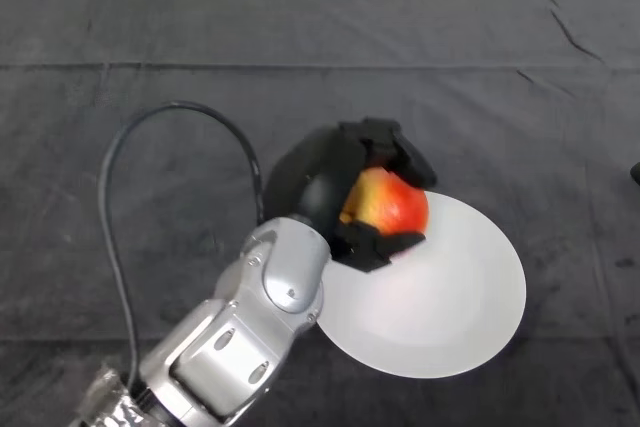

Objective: Move the apple to the plate

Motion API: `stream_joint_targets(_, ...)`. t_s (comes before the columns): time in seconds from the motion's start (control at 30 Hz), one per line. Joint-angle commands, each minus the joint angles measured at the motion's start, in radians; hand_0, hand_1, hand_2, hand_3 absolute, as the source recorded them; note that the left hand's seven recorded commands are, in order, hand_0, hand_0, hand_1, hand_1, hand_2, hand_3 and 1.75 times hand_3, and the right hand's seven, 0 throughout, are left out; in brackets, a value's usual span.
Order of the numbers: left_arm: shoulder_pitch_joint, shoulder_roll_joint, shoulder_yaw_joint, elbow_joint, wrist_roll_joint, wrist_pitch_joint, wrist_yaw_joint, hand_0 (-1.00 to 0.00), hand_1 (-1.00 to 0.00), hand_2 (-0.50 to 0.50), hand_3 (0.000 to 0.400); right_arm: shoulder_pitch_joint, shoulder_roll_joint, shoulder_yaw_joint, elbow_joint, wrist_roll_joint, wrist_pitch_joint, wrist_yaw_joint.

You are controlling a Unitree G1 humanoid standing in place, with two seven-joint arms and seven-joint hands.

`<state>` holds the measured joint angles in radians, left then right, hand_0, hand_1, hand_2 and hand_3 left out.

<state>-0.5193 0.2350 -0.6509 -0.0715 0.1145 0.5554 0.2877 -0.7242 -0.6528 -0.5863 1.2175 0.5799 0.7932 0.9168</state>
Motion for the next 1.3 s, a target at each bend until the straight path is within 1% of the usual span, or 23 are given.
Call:
stream_joint_targets(0.03, -0.071, 0.0, -0.025, 0.022, -0.025, -0.031, 0.017, -1.0, -1.0, 0.0, 0.4, -0.028, -0.045, -0.0173, 0.001, -0.0022, 0.013, -0.0044)
stream_joint_targets(0.3, -0.092, 0.012, -0.076, 0.078, -0.083, -0.083, 0.003, -1.0, -1.0, 0.0, 0.4, -0.029, -0.046, -0.0172, 0.002, -0.0024, 0.013, -0.0039)
stream_joint_targets(0.7, -0.107, 0.014, -0.134, 0.17, -0.126, -0.14, -0.008, -1.0, -1.0, 0.0, 0.4, -0.029, -0.046, -0.017, 0.003, -0.0026, 0.013, -0.0032)
stream_joint_targets(0.9, -0.12, 0.016, -0.152, 0.19, -0.145, -0.132, -0.022, -1.0, -1.0, 0.0, 0.4, -0.029, -0.046, -0.017, 0.003, -0.0028, 0.013, -0.0028)
stream_joint_targets(0.93, -0.122, 0.017, -0.153, 0.191, -0.147, -0.129, -0.024, -0.78, -0.64, -0.07, 0.314, -0.029, -0.046, -0.017, 0.003, -0.0028, 0.013, -0.0028)
stream_joint_targets(0.97, -0.123, 0.018, -0.155, 0.191, -0.149, -0.126, -0.026, -0.32, 0.0, -0.16, 0.129, -0.029, -0.046, -0.0169, 0.003, -0.0028, 0.013, -0.0027)
stream_joint_targets(1.0, -0.126, 0.019, -0.156, 0.192, -0.152, -0.123, -0.029, -0.08, 0.0, -0.04, 0.031, -0.03, -0.046, -0.0169, 0.004, -0.0029, 0.013, -0.0026)
stream_joint_targets(1.03, -0.129, 0.02, -0.156, 0.193, -0.155, -0.119, -0.032, 0.0, 0.0, 0.0, 0.0, -0.03, -0.046, -0.0169, 0.004, -0.0029, 0.013, -0.0026)
stream_joint_targets(1.17, -0.148, 0.028, -0.143, 0.182, -0.167, -0.094, -0.049, 0.0, 0.0, 0.0, 0.0, -0.03, -0.046, -0.0169, 0.004, -0.003, 0.013, -0.0023)
stream_joint_targets(1.3, -0.168, 0.047, -0.104, 0.154, -0.176, -0.072, -0.063, 0.0, 0.0, 0.0, 0.0, -0.03, -0.047, -0.0169, 0.004, -0.0031, 0.013, -0.002)
